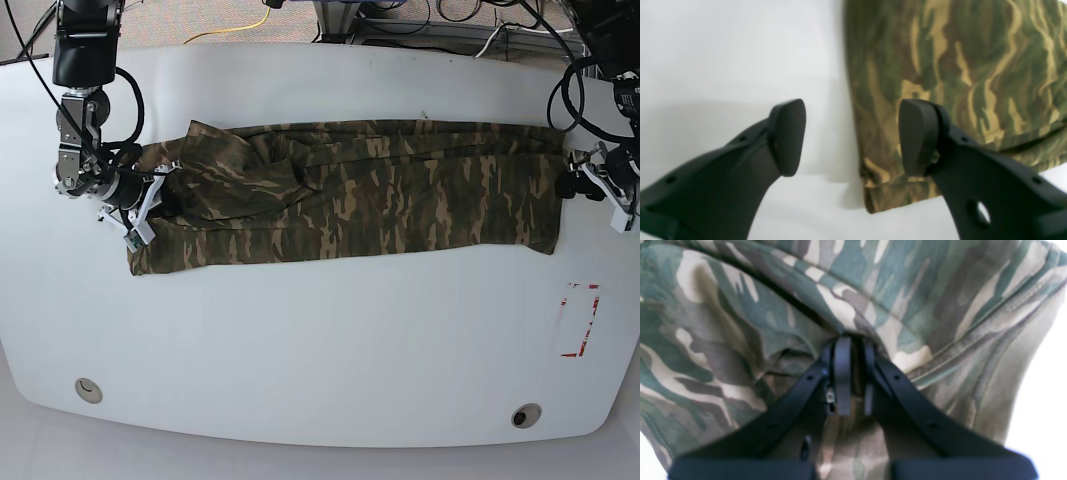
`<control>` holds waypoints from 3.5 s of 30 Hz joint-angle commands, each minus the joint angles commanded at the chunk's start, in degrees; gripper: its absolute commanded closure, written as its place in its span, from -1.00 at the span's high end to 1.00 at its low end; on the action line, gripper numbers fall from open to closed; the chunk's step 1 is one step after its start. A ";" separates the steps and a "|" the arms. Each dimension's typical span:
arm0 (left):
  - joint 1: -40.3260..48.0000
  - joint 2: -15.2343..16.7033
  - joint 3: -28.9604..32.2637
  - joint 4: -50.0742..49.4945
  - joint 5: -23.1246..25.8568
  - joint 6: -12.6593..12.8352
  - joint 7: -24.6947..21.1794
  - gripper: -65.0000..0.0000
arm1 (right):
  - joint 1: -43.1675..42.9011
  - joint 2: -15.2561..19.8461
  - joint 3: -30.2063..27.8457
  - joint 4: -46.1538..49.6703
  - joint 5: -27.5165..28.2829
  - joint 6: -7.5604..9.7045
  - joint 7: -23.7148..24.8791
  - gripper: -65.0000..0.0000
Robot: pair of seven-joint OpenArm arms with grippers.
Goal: Layout the t-shirt on the table in an organized manner, then fold the t-shirt properly
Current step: 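Grasp the shirt end edge with the left gripper and straighten it, then fold the held shirt end with the left gripper toward the right gripper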
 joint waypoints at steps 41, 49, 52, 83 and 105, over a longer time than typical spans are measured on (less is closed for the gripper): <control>2.90 5.54 3.34 19.08 -0.35 0.00 2.99 -0.76 | -0.18 0.00 0.35 0.09 0.00 0.00 0.00 -0.86; 1.85 9.76 3.96 30.59 -0.35 0.00 9.93 -0.75 | -0.18 0.00 0.26 0.09 0.00 0.00 -0.09 -0.86; -0.35 11.60 7.12 31.65 -0.26 0.00 12.84 -0.75 | -0.09 0.00 0.09 0.09 0.00 0.00 -0.09 -0.86; -4.84 35.25 29.89 24.00 8.35 0.00 9.76 -0.75 | 0.00 -1.14 0.00 0.09 -0.09 0.00 -0.09 -0.86; -7.56 35.86 30.07 22.15 8.62 0.00 6.68 -0.74 | -0.09 -0.97 -0.09 0.09 -0.09 0.00 -0.09 -0.86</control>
